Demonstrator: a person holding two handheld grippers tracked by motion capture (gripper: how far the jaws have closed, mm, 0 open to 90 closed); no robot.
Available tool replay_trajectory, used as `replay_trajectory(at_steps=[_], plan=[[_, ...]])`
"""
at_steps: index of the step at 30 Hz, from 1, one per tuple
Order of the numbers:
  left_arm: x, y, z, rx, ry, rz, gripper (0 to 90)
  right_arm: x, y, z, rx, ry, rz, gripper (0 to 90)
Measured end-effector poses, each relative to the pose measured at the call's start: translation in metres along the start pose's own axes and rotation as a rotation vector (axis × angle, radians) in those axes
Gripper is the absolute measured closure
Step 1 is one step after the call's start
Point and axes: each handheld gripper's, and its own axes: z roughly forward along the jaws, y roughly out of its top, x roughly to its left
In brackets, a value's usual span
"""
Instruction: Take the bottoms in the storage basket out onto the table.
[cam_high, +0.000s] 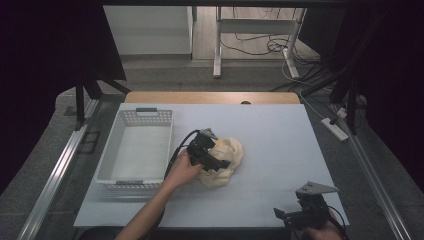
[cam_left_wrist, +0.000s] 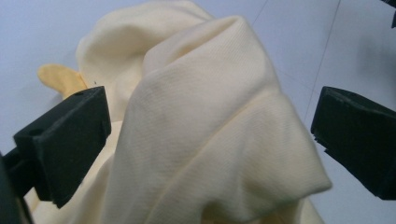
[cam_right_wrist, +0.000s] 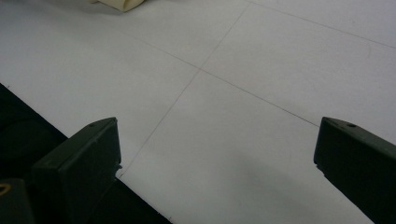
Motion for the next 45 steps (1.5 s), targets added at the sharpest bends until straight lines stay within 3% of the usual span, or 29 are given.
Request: replay_trajectory(at_steps=[4,15,23,45], plan=[[-0.003,0.001,-0.004,-0.025,0.015,0.012,0.0,0.0,0.0,0.0,0.001,0.0,0.002,1.1],[-0.011,0.006,-0.012,-0.035,0.033,0.032,0.0,0.0,0.0,0.0,0.002,0.0,0.002,1.0],[-0.008,0.002,-0.02,-0.054,0.029,0.006,0.0,0.0,0.0,0.0,0.002,-0.002,-0.001,1.0],[-0.013,0.0,-0.034,-0.035,0.037,0.012,0.0,0.0,0.0,0.0,0.0,-0.001,-0.001,1.1]])
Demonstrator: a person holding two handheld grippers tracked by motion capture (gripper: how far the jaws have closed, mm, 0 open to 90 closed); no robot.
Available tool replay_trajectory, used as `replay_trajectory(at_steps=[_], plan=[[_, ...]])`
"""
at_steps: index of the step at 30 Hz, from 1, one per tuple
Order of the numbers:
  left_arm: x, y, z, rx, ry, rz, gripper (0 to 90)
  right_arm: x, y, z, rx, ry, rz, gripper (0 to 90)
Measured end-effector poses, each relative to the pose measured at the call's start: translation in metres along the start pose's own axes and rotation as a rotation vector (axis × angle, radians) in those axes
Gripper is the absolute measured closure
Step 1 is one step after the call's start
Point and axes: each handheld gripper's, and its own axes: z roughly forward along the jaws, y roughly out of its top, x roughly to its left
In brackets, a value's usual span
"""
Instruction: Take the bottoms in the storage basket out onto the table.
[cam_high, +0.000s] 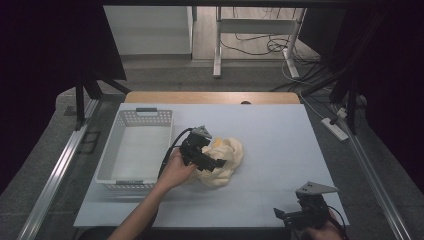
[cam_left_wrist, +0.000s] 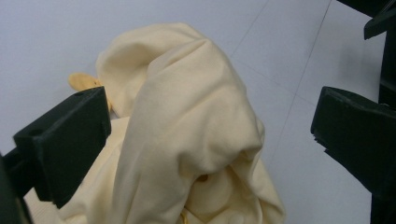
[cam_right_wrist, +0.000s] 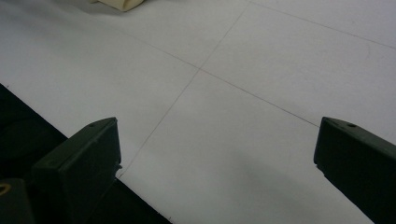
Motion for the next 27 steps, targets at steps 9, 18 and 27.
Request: replay_trajectory(at_steps=[9,18,27], plan=[[0.002,-0.005,-0.011,-0.015,-0.004,-0.025,0.0,0.0,0.0,0.0,-0.001,0.001,-0.002,1.0],[0.0,-0.01,-0.014,0.018,0.003,-0.011,0.0,0.0,0.0,-0.001,-0.007,0.0,-0.001,1.0],[-0.003,-0.011,-0.021,0.002,-0.005,-0.019,0.0,0.0,0.0,-0.002,-0.015,0.003,0.004,1.0]])
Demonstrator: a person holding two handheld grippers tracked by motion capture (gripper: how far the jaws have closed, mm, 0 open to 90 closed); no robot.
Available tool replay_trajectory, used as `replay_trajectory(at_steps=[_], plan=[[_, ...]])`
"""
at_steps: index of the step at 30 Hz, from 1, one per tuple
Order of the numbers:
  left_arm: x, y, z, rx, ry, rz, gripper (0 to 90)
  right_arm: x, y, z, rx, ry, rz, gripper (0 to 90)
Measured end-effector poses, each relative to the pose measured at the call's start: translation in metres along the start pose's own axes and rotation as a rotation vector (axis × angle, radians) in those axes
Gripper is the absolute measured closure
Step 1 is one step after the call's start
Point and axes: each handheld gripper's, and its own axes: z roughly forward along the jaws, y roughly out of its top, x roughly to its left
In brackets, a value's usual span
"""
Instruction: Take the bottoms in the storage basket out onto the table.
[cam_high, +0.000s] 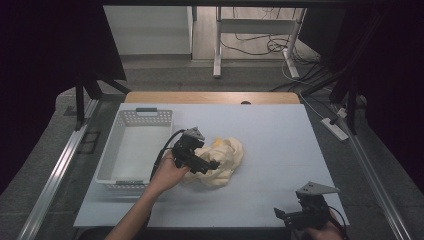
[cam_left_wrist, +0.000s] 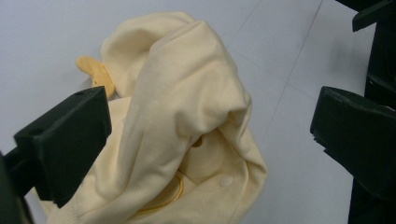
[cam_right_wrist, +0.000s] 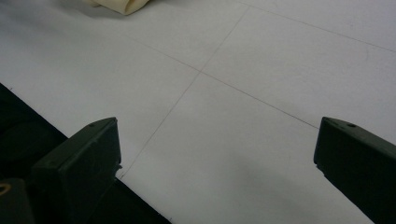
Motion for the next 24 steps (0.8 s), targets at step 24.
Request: replay_trajectory(at_steps=[24], plan=[[0.007,-0.023,-0.028,-0.015,-0.012,-0.063,0.0,0.0,0.0,0.0,0.002,0.002,0.001,1.0]])
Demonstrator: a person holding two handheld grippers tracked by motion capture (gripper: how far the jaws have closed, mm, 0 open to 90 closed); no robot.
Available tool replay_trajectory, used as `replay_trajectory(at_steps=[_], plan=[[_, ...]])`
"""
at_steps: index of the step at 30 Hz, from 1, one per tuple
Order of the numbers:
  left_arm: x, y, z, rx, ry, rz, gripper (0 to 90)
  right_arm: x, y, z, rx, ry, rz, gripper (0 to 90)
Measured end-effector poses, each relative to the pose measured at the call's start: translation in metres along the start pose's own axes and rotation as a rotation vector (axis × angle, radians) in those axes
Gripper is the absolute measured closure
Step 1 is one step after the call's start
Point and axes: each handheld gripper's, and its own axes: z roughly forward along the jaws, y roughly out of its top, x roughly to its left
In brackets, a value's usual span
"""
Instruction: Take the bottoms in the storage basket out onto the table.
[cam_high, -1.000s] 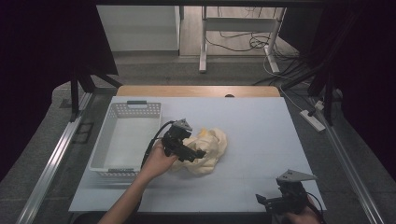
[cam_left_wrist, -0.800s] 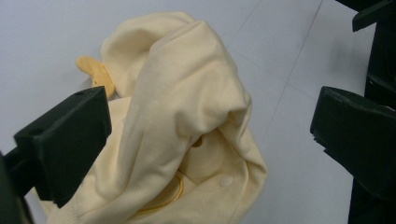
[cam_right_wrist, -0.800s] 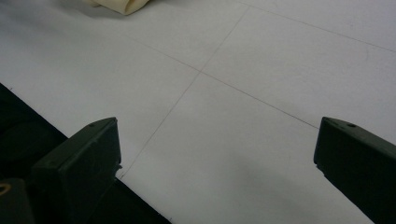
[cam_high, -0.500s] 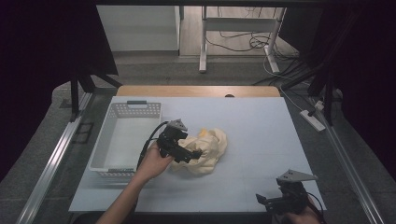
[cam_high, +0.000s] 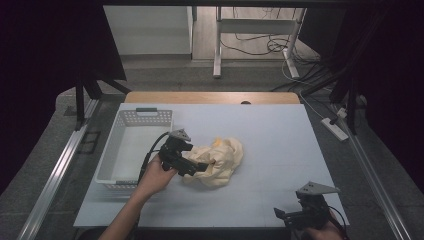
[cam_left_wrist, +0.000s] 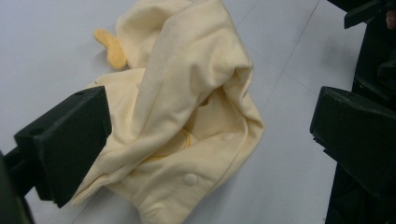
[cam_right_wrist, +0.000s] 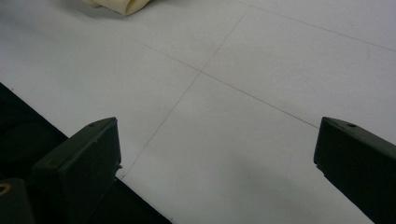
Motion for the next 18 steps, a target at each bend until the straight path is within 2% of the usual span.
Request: replay_trajectory(at_steps=[18], plan=[[-0.004,-0.012,-0.005,0.02,0.0,-0.01,1.0,-0.002,0.0,0.0,-0.001,0.012,0.026,1.0]])
